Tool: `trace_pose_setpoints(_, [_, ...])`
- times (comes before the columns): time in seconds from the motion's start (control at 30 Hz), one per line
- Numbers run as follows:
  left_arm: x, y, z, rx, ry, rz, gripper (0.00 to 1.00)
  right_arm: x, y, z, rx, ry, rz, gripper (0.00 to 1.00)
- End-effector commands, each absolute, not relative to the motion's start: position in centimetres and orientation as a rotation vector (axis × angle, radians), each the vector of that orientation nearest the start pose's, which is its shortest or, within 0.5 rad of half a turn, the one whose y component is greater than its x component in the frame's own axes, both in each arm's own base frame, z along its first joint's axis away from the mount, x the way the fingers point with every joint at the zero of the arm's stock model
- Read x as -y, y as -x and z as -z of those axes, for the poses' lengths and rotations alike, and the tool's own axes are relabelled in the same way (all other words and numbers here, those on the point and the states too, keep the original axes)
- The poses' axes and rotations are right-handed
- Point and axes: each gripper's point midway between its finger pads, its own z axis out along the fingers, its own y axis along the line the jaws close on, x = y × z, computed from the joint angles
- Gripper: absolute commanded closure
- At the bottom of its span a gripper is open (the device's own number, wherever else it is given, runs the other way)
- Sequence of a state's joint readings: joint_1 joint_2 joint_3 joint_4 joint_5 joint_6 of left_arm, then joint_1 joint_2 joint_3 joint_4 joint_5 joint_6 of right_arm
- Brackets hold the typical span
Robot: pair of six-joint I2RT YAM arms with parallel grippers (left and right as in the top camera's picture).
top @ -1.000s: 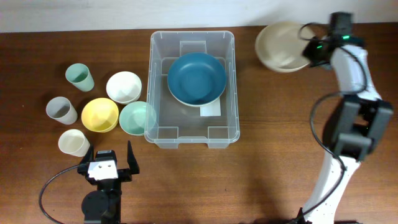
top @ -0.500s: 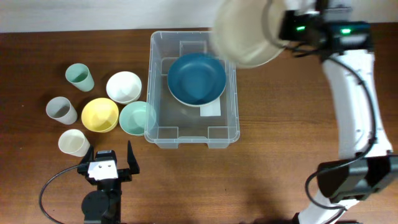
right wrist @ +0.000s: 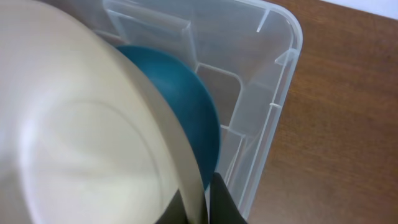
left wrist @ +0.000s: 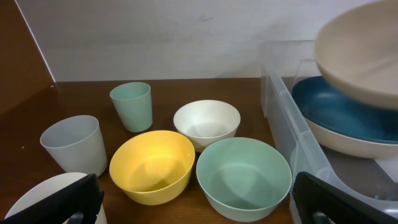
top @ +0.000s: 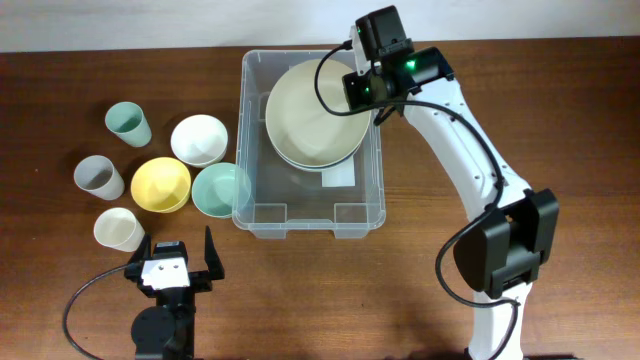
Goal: Pack container
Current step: 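Lift the back cream plate and lower it onto the stack in the container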
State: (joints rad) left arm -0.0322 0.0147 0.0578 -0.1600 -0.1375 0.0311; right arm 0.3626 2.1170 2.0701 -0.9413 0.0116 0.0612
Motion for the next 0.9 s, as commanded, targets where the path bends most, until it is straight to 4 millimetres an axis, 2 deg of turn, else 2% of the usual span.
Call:
trace_pose_setpoints(0.0, [-1.5,-24.2,-15.7,-1.687,0.031,-0.12,0.0,-19.1,-51.1,-18.5,-2.516,0.378,-0.128,0.39])
trace_pose_setpoints(0.03, [-1.5,-24.2,-15.7,-1.687,0.031,-0.12,0.0,-19.1,-51.2,-18.4,-2.514,0.378,-0.128,0.21])
trace_pose_setpoints(0.07, [-1.5,-24.2,-15.7,-1.688,0.031,-0.12,0.0,-19.1,-51.3,-18.3,-2.511,0.378,-0.128,0.07])
trace_pose_setpoints(0.1, [-1.5,-24.2,-15.7,-1.688,0.031,-0.12,0.0,-19.2,-51.4,-18.4,-2.502,0.383,-0.128,0.04])
trace_pose_setpoints(0.17, [-1.5,-24.2,-15.7,-1.688,0.031,-0.12,0.0,-19.3,-51.6,-18.8,-2.482,0.425,-0.117,0.06])
trace_pose_setpoints(0.23, [-1.5,-24.2,-15.7,-1.688,0.031,-0.12,0.0,-19.2,-51.4,-20.6,-2.452,0.434,-0.12,0.08])
trace_pose_setpoints(0.37, [-1.5,-24.2,-15.7,-1.688,0.031,-0.12,0.0,-20.1,-49.5,-22.8,-2.438,0.519,-0.14,0.13])
trace_pose_setpoints(0.47, [-1.5,-24.2,-15.7,-1.687,0.031,-0.12,0.0,-22.1,-47.2,-21.9,-2.47,0.664,-0.142,0.24])
trace_pose_setpoints(0.57, [-1.5,-24.2,-15.7,-1.687,0.031,-0.12,0.0,-24.8,-44.5,-21.1,-2.477,0.84,-0.132,0.4])
trace_pose_setpoints(0.6, [-1.5,-24.2,-15.7,-1.687,0.031,-0.12,0.0,-25.4,-43.9,-21.0,-2.463,0.894,-0.076,0.55])
trace_pose_setpoints(0.63, [-1.5,-24.2,-15.7,-1.688,0.031,-0.12,0.0,-25.4,-43.8,-21.0,-2.459,0.894,-0.029,0.59])
trace_pose_setpoints(0.7, [-1.5,-24.2,-15.7,-1.687,0.031,-0.12,0.0,-25.1,-43.8,-21.0,-2.473,0.835,0.039,0.59])
trace_pose_setpoints(0.77, [-1.5,-24.2,-15.7,-1.688,0.031,-0.12,0.0,-25.1,-43.4,-20.8,-2.501,0.813,0.008,0.58])
trace_pose_setpoints(0.8, [-1.5,-24.2,-15.7,-1.688,0.031,-0.12,0.0,-25.3,-42.9,-20.6,-2.519,0.841,-0.042,0.53])
trace_pose_setpoints(0.87, [-1.5,-24.2,-15.7,-1.688,0.031,-0.12,0.0,-26.4,-41.4,-20.1,-2.515,0.988,-0.135,0.51])
